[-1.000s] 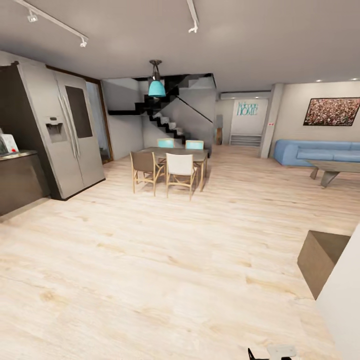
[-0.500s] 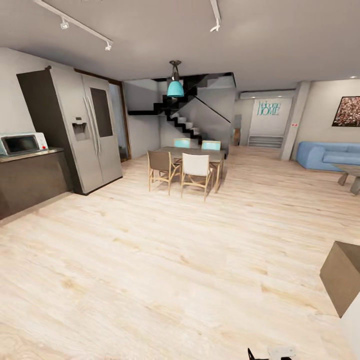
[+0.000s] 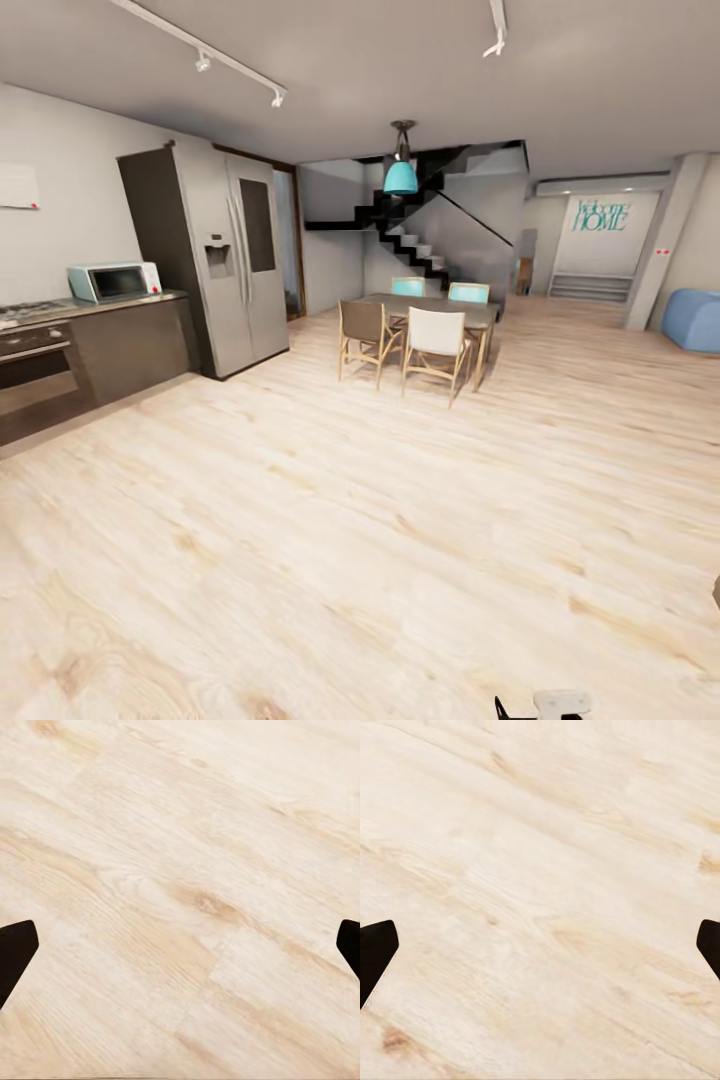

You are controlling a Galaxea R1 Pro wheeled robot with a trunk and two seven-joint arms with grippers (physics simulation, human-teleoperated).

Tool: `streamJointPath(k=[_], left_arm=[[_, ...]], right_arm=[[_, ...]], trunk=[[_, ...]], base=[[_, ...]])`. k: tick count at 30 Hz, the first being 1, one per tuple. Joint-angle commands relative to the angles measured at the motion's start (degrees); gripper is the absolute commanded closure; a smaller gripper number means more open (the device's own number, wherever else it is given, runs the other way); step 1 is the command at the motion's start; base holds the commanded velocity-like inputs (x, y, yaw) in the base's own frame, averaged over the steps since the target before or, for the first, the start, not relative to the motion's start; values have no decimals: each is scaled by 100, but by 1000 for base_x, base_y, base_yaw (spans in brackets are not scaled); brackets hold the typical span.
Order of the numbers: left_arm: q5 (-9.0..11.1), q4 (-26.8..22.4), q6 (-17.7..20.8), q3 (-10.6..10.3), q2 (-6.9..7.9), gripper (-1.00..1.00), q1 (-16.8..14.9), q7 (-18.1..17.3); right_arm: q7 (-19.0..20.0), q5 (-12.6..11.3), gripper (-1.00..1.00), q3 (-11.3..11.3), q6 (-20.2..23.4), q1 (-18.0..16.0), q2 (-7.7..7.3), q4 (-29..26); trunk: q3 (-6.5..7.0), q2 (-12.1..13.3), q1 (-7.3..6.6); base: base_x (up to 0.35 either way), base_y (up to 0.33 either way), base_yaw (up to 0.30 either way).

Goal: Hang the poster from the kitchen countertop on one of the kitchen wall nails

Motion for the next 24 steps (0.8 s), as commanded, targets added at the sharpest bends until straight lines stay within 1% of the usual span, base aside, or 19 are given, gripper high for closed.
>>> streamJointPath(k=[1,18,21,24], left_arm=[[48,-5,-8,-5,1,-100,2,0],[48,56,-10,-5,1,-100,2,1],[48,56,-9,-5,1,-100,2,3],[48,57,-8,-5,1,-100,2,6]], right_arm=[[-5,4,-100,4,-17,-3,-1,2],[-1,21,-100,4,-9,-3,7,2],[2,22,-100,4,-9,-3,4,7],[3,19,-100,2,-10,-3,3,77]], trunk=[[-5,-3,0],[-5,-3,0],[-5,-3,0],[-5,-3,0]], base=[[0,0,293],[2,-3,292],[107,-113,194],[201,-173,78]])
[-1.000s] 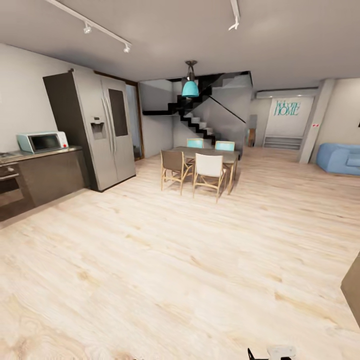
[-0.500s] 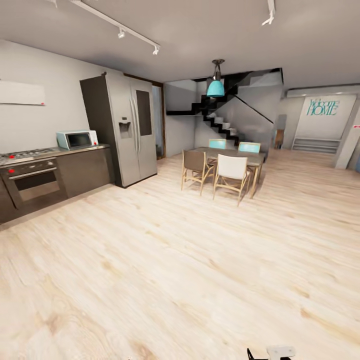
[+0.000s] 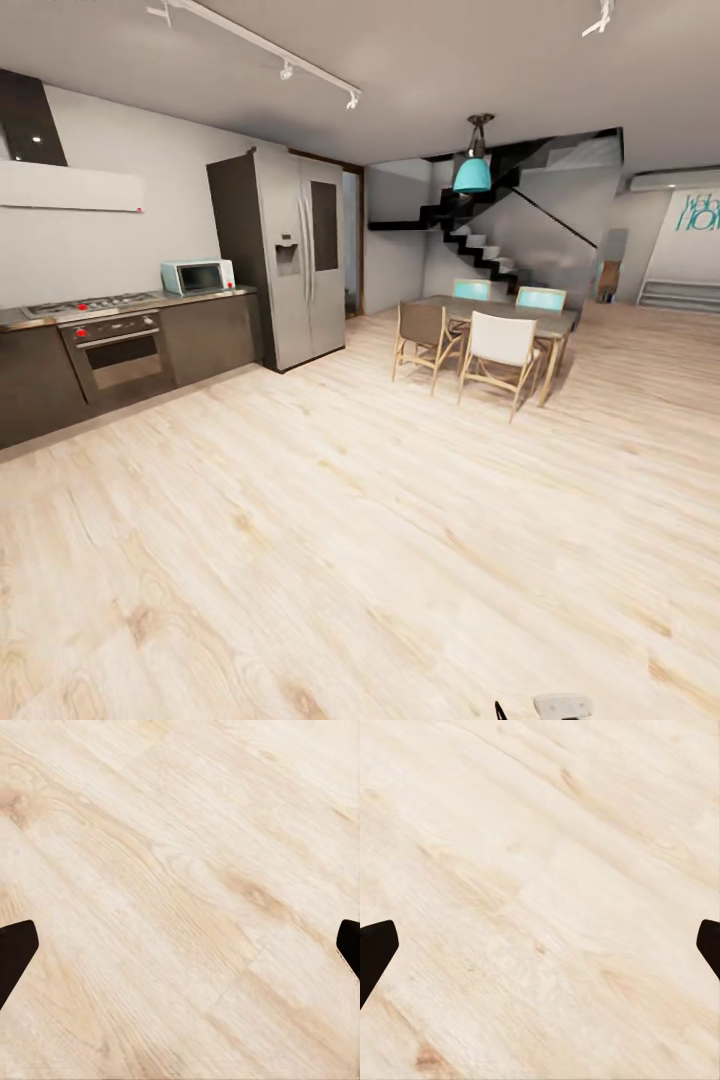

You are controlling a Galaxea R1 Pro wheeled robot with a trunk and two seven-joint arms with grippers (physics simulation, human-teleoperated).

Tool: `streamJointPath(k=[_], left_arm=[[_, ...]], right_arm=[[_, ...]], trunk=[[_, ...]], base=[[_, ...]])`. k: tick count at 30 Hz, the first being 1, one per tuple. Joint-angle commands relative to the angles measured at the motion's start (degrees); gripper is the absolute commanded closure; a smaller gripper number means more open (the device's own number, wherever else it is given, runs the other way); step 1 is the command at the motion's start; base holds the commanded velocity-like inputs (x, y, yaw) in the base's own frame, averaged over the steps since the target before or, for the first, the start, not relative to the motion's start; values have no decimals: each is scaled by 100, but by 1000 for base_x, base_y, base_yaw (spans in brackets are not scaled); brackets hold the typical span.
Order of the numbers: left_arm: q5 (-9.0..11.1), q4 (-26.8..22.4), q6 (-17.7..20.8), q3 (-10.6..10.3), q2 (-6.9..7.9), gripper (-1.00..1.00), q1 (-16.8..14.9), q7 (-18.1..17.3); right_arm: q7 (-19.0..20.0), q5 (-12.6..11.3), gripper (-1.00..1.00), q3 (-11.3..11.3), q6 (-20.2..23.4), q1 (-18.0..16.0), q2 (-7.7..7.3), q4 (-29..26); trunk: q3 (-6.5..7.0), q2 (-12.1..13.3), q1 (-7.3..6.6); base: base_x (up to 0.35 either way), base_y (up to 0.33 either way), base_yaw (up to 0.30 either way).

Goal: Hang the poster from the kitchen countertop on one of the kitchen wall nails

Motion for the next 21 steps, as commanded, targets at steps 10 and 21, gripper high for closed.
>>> streamJointPath(k=[10,21], left_arm=[[48,-7,-5,-4,1,-100,2,2],[48,-7,1,2,1,-100,2,1]], right_arm=[[-3,8,-100,5,-24,-3,10,68],[-9,9,-100,12,-25,-3,17,71]], trunk=[[-5,-2,2],[-5,-2,2]], base=[[292,-139,113],[319,-116,278]])
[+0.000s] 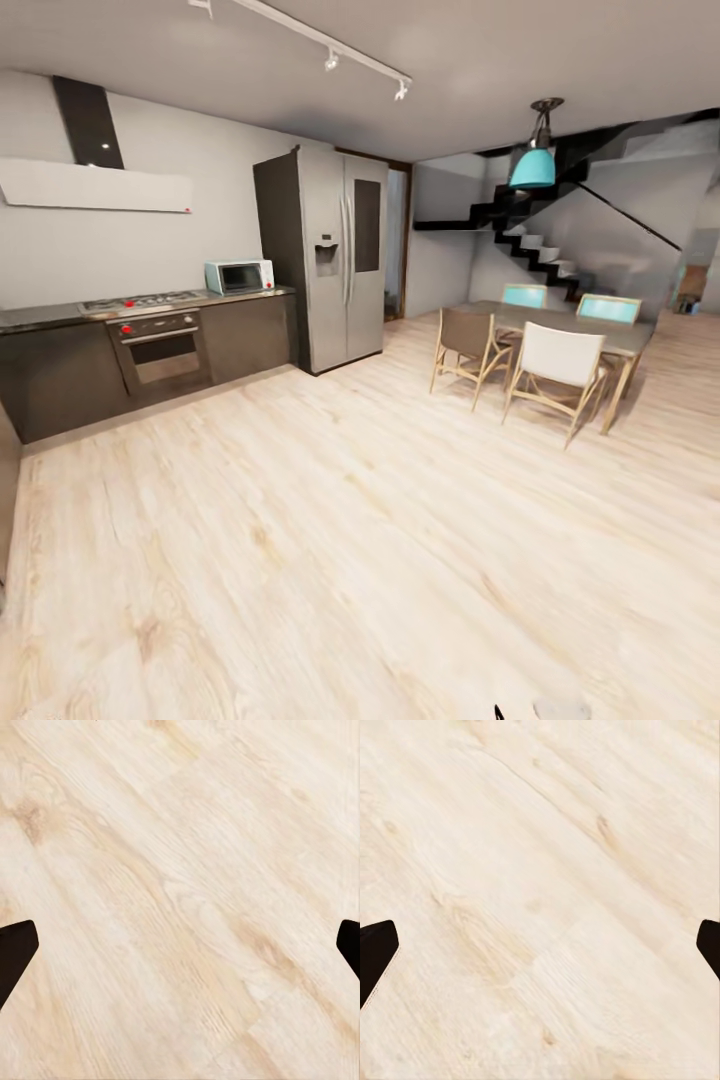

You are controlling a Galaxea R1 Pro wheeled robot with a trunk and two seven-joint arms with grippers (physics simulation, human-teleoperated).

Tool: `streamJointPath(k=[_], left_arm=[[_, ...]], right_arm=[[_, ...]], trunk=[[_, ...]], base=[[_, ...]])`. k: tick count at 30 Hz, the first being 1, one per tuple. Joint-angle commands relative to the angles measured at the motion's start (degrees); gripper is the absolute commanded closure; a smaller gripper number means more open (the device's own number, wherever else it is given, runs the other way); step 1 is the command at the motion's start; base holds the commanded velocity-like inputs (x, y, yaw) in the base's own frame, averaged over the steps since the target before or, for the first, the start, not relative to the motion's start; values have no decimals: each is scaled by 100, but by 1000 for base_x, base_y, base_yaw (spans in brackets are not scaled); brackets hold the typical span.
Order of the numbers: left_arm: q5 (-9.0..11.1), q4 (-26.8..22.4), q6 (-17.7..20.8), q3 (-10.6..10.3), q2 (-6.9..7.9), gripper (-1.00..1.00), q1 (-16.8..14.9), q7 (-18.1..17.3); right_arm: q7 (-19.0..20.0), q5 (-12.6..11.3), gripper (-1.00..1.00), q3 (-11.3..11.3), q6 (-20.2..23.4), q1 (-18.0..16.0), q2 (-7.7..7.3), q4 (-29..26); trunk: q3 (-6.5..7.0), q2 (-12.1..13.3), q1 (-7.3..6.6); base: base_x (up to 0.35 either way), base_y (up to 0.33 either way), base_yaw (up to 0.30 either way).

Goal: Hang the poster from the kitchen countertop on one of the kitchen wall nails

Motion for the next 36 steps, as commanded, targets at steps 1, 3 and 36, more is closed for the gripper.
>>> streamJointPath(k=[1,3,36], left_arm=[[48,-6,-7,-3,1,-100,2,1],[48,-6,-7,-3,1,-100,2,2],[48,3,2,-9,1,-100,2,2]], right_arm=[[-6,6,-100,5,-17,-3,1,4],[-7,6,-100,6,-17,-3,3,4],[-4,14,-100,6,-17,-3,4,21]], trunk=[[-5,-2,3],[-5,-2,3],[-5,-2,3]], base=[[320,-115,289],[320,-115,290],[312,-133,273]])
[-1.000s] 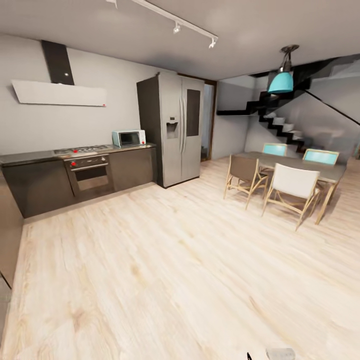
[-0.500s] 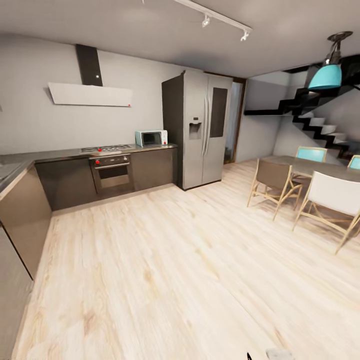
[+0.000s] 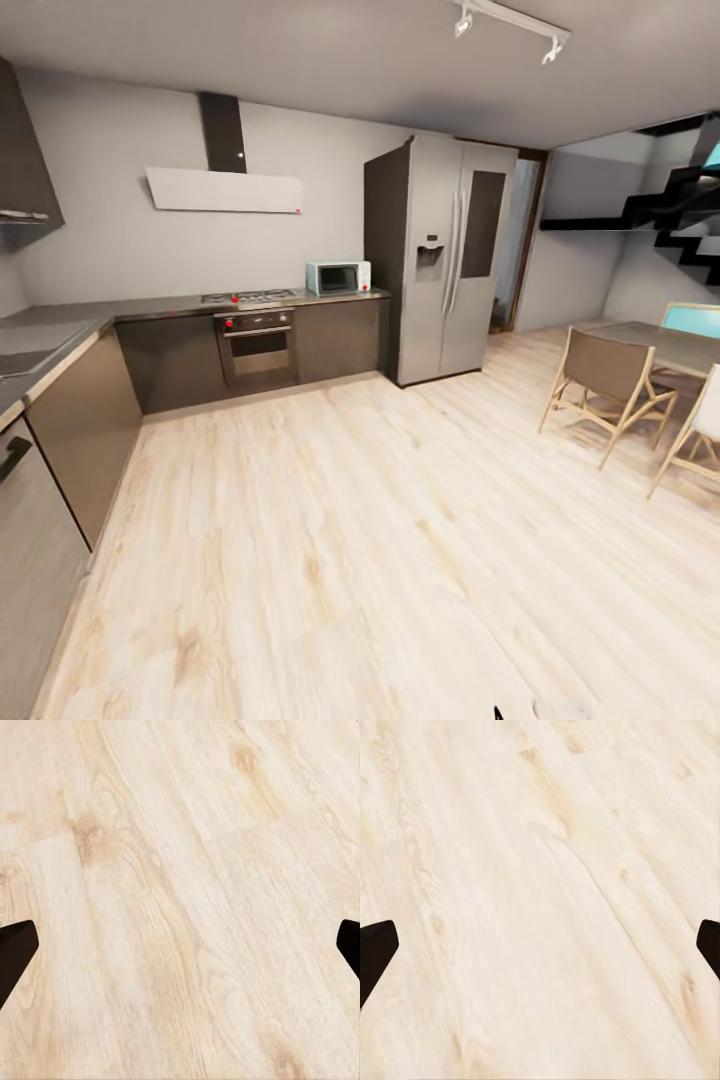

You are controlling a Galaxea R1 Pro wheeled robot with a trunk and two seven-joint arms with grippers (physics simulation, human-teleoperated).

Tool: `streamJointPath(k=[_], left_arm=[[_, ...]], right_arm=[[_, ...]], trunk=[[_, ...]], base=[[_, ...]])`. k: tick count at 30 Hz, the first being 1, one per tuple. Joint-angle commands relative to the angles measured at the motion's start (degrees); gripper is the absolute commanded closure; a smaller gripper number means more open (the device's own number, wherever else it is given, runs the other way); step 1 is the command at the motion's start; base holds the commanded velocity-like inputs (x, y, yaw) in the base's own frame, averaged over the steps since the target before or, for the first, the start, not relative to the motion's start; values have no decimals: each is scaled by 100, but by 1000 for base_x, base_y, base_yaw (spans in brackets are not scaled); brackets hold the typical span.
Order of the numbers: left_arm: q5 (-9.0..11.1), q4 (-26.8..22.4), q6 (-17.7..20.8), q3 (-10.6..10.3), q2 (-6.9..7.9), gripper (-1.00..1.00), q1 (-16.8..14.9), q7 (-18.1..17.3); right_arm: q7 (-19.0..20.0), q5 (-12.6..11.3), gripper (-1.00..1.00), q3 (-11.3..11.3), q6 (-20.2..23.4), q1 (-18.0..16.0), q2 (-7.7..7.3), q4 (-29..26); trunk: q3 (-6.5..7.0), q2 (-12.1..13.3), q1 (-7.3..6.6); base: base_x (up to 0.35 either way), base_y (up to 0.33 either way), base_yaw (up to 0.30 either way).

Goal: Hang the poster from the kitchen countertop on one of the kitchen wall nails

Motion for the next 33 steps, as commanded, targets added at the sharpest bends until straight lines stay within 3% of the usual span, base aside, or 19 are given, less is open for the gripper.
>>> streamJointPath(k=[1,18,33], left_arm=[[48,-7,-3,-5,1,-100,2,1],[50,-7,2,-6,-1,-100,2,1],[50,-7,2,-6,-3,-100,2,1]], right_arm=[[-4,7,-100,4,-17,-3,-1,4],[-2,6,-100,5,-15,-3,-5,95],[-8,7,-100,4,-17,-3,-1,94]], trunk=[[-5,-2,3],[-10,-2,3],[-10,-2,3]], base=[[261,-215,267],[255,-222,67],[250,-227,265]])
